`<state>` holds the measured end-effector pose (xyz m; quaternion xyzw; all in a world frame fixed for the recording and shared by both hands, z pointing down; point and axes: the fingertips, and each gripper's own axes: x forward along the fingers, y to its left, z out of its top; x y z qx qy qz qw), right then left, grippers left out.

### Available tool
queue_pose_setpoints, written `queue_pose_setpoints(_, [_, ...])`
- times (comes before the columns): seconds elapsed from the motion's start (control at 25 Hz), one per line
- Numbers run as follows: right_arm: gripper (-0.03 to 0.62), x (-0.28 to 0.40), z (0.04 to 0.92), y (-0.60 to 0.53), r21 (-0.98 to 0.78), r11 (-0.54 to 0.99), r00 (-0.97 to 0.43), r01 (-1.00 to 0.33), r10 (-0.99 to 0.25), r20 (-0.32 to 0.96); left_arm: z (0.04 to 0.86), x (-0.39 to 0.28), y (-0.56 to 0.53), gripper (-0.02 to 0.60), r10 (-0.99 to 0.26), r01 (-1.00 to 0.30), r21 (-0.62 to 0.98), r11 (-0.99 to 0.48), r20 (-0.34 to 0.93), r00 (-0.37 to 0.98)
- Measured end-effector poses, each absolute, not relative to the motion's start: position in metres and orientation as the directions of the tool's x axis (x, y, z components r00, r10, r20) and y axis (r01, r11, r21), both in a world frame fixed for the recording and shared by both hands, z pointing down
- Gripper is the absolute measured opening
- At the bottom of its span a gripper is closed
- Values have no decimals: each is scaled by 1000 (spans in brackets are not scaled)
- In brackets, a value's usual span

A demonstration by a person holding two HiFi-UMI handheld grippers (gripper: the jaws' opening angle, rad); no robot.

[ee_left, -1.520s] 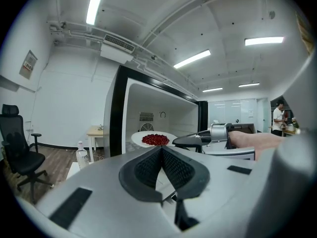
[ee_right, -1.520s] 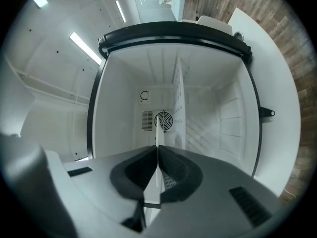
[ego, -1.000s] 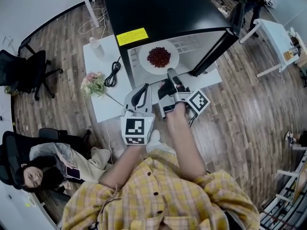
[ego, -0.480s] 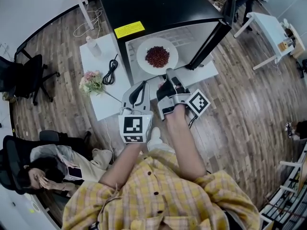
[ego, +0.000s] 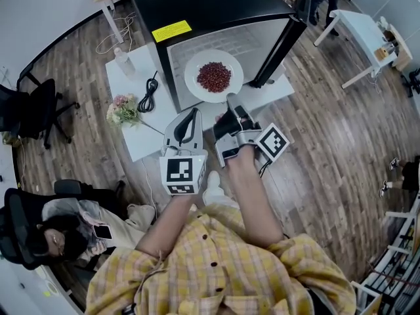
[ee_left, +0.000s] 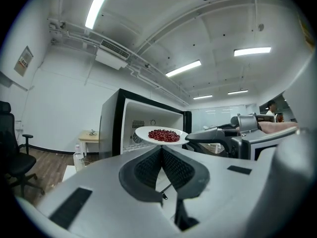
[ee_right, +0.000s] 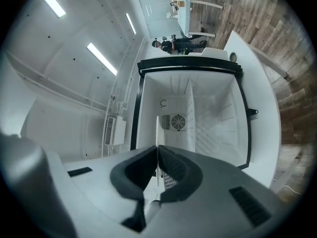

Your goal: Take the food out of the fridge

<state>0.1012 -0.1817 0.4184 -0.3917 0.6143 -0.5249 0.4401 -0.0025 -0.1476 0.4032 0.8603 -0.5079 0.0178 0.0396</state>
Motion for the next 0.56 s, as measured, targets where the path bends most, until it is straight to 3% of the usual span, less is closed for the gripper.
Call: queue_pose_setpoints(0.56, [17,97,417,-138,-990,140,-290,-14,-948,-130,397,-7,-113,8,-867,-868,48,-494,51,496])
